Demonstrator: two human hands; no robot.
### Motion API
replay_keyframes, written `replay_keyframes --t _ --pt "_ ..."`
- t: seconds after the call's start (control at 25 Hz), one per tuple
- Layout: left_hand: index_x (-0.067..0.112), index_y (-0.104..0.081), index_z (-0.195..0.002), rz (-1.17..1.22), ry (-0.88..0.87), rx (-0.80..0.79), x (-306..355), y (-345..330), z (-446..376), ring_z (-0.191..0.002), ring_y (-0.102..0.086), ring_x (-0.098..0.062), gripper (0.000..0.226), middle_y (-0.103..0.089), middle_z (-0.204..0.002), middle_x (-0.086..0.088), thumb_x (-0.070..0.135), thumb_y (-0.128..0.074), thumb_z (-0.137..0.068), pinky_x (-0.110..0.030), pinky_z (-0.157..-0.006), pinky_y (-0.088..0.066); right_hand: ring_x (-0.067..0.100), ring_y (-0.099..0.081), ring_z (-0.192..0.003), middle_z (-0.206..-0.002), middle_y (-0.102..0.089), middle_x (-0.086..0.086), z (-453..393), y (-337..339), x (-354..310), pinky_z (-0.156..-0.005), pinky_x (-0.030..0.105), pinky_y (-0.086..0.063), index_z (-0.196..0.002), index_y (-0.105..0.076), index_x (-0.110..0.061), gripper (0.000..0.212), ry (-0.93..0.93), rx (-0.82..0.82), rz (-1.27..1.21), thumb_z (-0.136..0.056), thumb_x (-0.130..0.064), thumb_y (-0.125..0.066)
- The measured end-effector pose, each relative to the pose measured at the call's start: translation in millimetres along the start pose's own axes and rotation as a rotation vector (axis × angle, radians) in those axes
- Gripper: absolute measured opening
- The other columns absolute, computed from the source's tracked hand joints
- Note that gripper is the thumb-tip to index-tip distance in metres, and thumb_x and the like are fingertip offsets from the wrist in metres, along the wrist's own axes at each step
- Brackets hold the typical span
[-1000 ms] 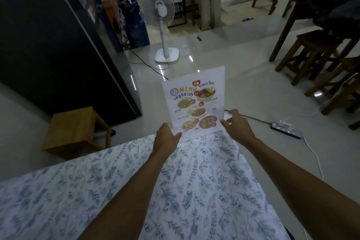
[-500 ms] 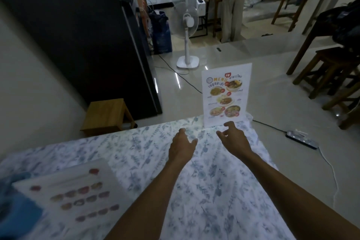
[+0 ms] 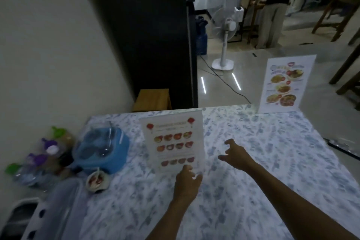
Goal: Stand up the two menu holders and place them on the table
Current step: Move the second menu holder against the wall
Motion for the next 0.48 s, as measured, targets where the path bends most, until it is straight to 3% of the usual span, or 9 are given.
replay_keyframes --t 0.16,0.28,0.36,0.48 --pt "0.009 -0.057 -0.123 -0.008 0.072 0.148 -52 92 -9 -0.105 -0.069 -0.026 0.045 -0.072 -0.118 -0.012 0.033 -0.071 -0.088 -0.036 -0.09 -0.056 0.027 -0.066 -0.095 -0.128 -0.062 0.018 6 -49 -44 -0.077 0.035 -0.055 -0.138 -0.036 -0.012 0.074 0.034 -0.039 0.018 -0.081 -0.031 -0.079" --pt "0.012 -0.053 -0.127 -0.009 0.101 0.236 -59 142 -22 -0.107 -0.068 -0.029 0.049 -0.07 -0.12 -0.012 0.036 -0.07 -0.088 -0.038 -0.088 -0.056 0.033 -0.064 -0.109 -0.132 -0.059 0.017 4 -70 -70 -0.088 0.042 -0.056 -0.139 -0.035 -0.009 0.072 0.063 -0.041 0.032 -0.082 -0.025 -0.076" --pt "0.013 -0.05 -0.129 -0.007 0.108 0.254 -60 157 -32 -0.11 -0.067 -0.03 0.052 -0.068 -0.124 -0.012 0.035 -0.071 -0.087 -0.039 -0.089 -0.055 0.036 -0.062 -0.113 -0.134 -0.057 0.017 2 -74 -73 -0.087 0.042 -0.055 -0.141 -0.034 -0.006 0.071 0.045 -0.007 0.031 -0.084 -0.024 -0.072" --pt "0.014 -0.052 -0.13 -0.033 0.057 0.206 -55 161 -52 -0.112 -0.066 -0.029 0.058 -0.065 -0.128 -0.011 0.036 -0.077 -0.082 -0.043 -0.092 -0.055 0.032 -0.069 -0.097 -0.123 -0.064 0.015 -6 -77 -70 -0.077 0.039 -0.059 -0.136 -0.042 -0.008 0.056 0.038 0.022 0.043 -0.089 -0.027 -0.065"
Point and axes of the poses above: each hand's wrist, its own z-axis away from the middle knuckle, its own y-axis out of the back of the hand, x = y × z, the point moved 9 cm from there along -z, towards the middle knuckle
